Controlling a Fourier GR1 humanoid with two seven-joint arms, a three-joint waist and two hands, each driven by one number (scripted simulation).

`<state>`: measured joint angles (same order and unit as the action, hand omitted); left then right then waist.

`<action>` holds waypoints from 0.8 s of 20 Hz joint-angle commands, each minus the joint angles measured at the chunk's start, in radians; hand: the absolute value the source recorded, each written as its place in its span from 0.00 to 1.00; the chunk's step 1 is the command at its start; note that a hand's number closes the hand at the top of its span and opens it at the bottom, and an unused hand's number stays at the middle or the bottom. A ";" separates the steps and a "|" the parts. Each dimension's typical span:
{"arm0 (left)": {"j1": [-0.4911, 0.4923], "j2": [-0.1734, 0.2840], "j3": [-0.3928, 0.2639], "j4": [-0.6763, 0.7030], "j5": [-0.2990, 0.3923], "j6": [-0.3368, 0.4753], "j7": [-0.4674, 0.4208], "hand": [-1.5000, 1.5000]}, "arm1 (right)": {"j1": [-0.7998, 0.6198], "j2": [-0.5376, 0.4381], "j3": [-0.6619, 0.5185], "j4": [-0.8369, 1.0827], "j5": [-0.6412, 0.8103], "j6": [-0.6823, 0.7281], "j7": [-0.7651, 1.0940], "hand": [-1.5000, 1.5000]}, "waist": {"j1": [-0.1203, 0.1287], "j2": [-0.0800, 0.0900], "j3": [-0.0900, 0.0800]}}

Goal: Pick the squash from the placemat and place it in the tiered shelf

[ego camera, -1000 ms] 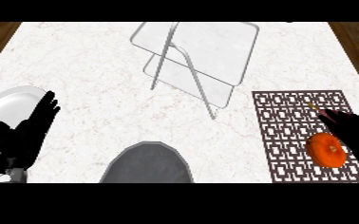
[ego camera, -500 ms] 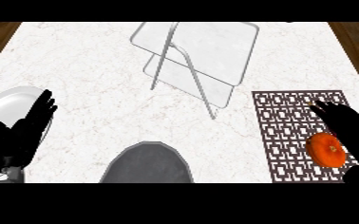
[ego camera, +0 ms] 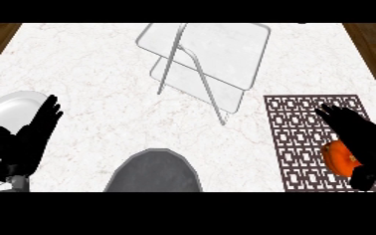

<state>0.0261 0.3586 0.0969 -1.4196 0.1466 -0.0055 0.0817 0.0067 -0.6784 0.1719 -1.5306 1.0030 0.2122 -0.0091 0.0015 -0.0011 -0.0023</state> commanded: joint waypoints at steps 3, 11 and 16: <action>0.002 -0.050 0.004 0.072 -0.049 0.004 -0.088 0.50 | -0.029 0.070 -0.023 0.183 0.050 -0.080 -0.097 1.00 | 0.002 0.002 0.003; -0.037 0.008 0.075 0.107 -0.013 -0.082 -0.063 0.50 | 0.041 0.026 -0.064 0.042 0.094 -0.069 -0.157 1.00 | -0.007 0.001 0.002; -0.054 0.004 0.068 0.059 -0.033 -0.065 0.007 0.50 | -0.030 0.055 -0.109 -0.008 0.078 -0.061 -0.175 1.00 | -0.003 0.000 0.002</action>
<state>-0.0101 0.3492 0.1523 -1.3702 0.1173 -0.0577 0.0734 0.0073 -0.6315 0.1063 -1.5052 1.1082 0.1437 -0.1647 -0.0026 -0.0057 -0.0095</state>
